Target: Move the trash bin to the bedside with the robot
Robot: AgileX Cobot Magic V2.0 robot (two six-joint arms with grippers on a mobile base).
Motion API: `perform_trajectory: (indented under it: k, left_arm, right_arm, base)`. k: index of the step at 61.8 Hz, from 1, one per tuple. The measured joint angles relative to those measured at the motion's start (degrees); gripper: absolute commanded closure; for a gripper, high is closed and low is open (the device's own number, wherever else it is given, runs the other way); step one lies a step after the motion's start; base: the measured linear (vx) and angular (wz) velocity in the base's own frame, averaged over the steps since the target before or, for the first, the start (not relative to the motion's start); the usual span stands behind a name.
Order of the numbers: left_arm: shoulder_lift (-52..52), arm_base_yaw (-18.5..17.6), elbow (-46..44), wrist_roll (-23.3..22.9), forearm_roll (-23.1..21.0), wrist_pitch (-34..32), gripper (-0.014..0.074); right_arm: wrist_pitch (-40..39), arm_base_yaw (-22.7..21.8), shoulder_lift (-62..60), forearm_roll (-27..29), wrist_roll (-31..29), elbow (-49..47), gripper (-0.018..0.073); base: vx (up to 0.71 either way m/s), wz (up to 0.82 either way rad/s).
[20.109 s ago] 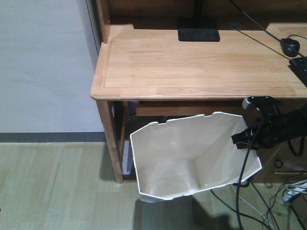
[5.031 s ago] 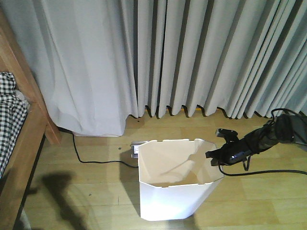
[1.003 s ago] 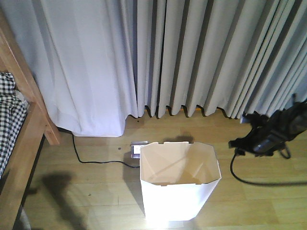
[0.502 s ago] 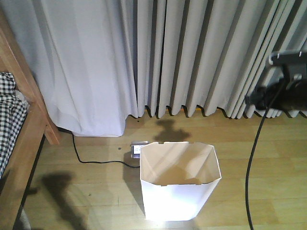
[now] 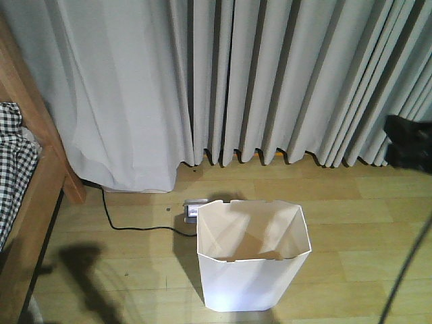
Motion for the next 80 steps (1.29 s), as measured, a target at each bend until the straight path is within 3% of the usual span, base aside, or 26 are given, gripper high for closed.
perform_trajectory:
  k: [12,25,47,54,64,80]
  left_arm:
    - [0.00,0.00,0.00,0.00,0.00,0.00,0.0602]
    - [0.00,0.00,0.00,0.00,0.00,0.00,0.0602]
    - [0.00,0.00,0.00,0.00,0.00,0.00,0.0602]
    - [0.00,0.00,0.00,0.00,0.00,0.00,0.0602]
    - [0.00,0.00,0.00,0.00,0.00,0.00,0.0602]
    - [0.00,0.00,0.00,0.00,0.00,0.00,0.0602]
  right_arm:
    - [0.78,0.00,-15.94,-0.17,0.64,6.11,0.0070]
    - [10.09,0.00,-30.28,-0.41,0.64,10.45,0.0070]
    - [12.94,0.00,-36.61,0.93,0.70,11.55,0.0074]
    - [12.75,0.00,-36.61,0.93,0.70,11.55,0.0195]
    - [12.26,0.00,-36.61,0.93,0.70,11.55,0.0579]
    - [11.28,0.00,-36.61,0.93,0.80,11.55,0.0569]
  base:
    - [0.00,0.00]
    - [0.00,0.00]
    - [0.00,0.00]
    - [0.00,0.00]
    - [0.00,0.00]
    - [0.00,0.00]
